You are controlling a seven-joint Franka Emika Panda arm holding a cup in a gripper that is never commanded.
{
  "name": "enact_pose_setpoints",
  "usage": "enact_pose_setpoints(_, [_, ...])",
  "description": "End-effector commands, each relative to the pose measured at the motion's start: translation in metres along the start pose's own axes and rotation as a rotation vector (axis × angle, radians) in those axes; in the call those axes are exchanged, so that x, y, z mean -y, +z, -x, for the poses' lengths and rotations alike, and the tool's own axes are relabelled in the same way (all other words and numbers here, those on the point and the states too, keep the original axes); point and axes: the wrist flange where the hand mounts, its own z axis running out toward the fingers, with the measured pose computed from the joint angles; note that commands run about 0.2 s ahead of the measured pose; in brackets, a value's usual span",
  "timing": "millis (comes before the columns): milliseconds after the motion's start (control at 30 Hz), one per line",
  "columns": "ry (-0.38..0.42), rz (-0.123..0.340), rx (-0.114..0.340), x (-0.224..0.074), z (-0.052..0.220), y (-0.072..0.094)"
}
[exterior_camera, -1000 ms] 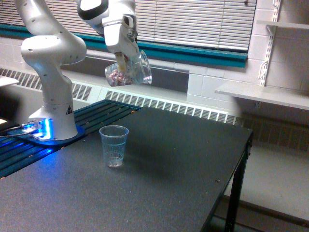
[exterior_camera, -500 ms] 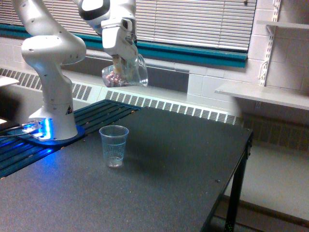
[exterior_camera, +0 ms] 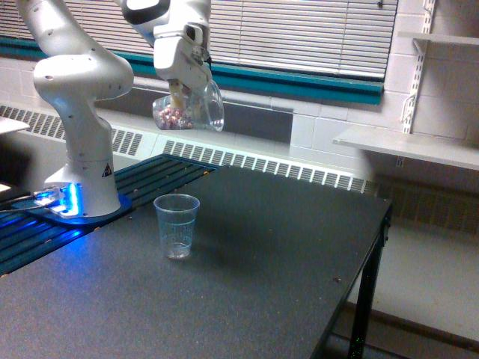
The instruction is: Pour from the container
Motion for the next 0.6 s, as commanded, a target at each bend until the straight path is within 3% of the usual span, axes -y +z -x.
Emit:
enact_pose_setpoints(33, [-0.008,0.027,0.008,0.004,0.002,0.001])
enact_pose_setpoints(600, [0.007,0.097,0.047,-0.014,0.011,0.016])
